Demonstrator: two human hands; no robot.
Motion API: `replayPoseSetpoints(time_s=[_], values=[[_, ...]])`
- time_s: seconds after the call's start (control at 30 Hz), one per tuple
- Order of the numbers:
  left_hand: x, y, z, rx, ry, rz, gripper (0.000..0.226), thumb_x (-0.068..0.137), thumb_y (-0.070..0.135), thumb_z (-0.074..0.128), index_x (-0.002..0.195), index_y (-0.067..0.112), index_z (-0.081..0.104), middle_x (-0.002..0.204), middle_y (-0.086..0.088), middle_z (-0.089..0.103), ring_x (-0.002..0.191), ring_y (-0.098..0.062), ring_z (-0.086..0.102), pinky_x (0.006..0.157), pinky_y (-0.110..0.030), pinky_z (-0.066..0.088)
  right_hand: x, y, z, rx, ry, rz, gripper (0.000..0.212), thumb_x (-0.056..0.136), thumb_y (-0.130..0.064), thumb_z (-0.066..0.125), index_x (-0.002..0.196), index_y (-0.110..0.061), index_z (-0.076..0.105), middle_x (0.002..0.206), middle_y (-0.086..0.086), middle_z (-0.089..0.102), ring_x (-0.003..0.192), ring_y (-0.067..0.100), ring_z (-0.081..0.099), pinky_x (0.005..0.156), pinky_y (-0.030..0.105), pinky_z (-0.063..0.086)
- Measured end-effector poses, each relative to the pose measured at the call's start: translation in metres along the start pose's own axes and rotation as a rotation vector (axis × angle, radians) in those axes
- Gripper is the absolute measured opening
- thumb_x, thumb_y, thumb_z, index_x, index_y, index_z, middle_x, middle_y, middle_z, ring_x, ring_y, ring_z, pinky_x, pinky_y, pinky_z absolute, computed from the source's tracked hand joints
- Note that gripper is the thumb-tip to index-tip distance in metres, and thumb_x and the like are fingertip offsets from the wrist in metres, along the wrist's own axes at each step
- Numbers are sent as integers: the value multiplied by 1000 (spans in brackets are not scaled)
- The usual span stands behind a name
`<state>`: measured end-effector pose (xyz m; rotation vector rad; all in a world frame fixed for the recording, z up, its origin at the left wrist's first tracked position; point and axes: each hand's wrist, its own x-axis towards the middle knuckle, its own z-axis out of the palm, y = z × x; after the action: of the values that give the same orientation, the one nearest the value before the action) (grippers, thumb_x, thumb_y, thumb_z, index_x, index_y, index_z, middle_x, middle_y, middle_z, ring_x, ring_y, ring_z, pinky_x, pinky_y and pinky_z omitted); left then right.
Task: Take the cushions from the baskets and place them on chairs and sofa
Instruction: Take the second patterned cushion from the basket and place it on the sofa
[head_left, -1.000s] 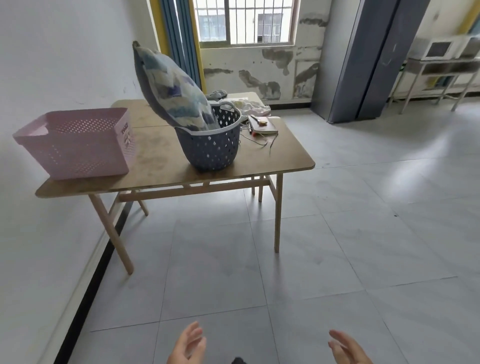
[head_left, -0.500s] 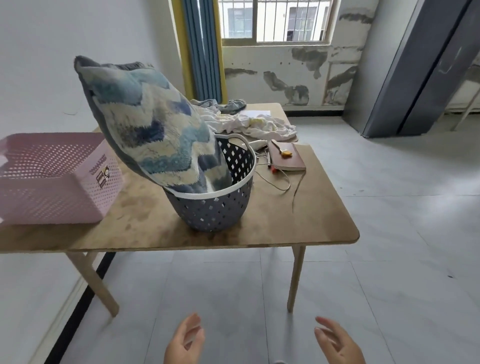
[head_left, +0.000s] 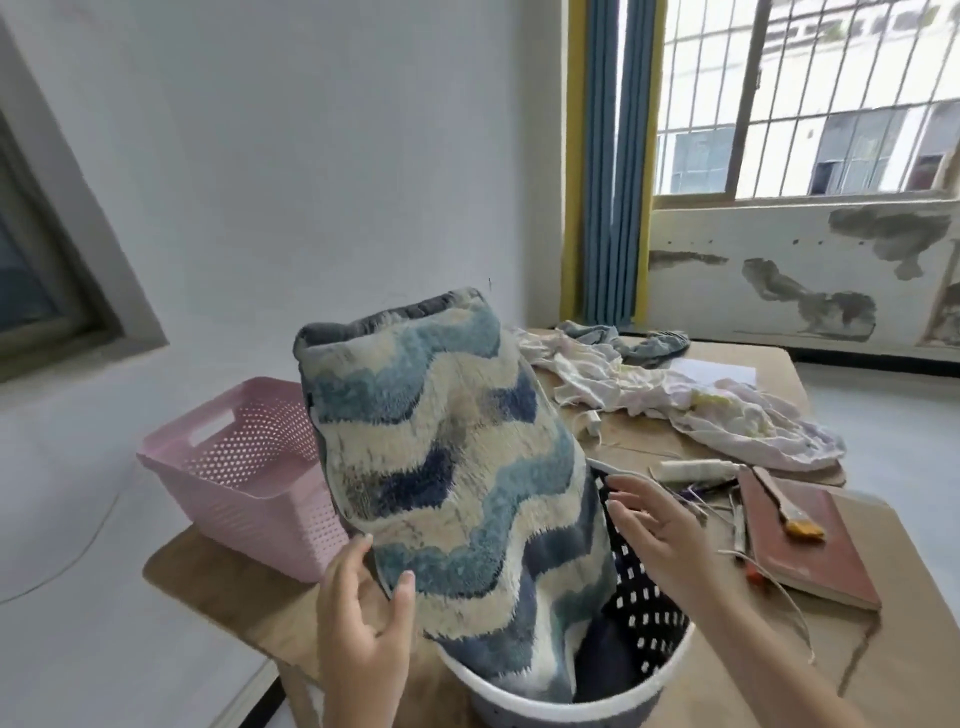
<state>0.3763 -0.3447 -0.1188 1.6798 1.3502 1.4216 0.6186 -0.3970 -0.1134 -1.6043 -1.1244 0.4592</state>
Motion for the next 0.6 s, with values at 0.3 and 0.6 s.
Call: replayPoseSetpoints(time_s=[0.3,0.6], values=[[82,0,49,178,205,96,93,43,50,67,120,11,34,119,-38,45,109,-37,49,92,-48,40,143,5,61,-199,-162,83,72,76,-41,64,133,-7,35,134,14,46,116,25,45,100,37,36],[76,-9,47,148,36,-289,151,21,93,35,142,9,5,141,-22,36,124,-35,43,94,-41,43,143,22,80,-86,-73,124,42,71,-26,73,102,-12,49,95,8,58,83,22,55,60,25,40]])
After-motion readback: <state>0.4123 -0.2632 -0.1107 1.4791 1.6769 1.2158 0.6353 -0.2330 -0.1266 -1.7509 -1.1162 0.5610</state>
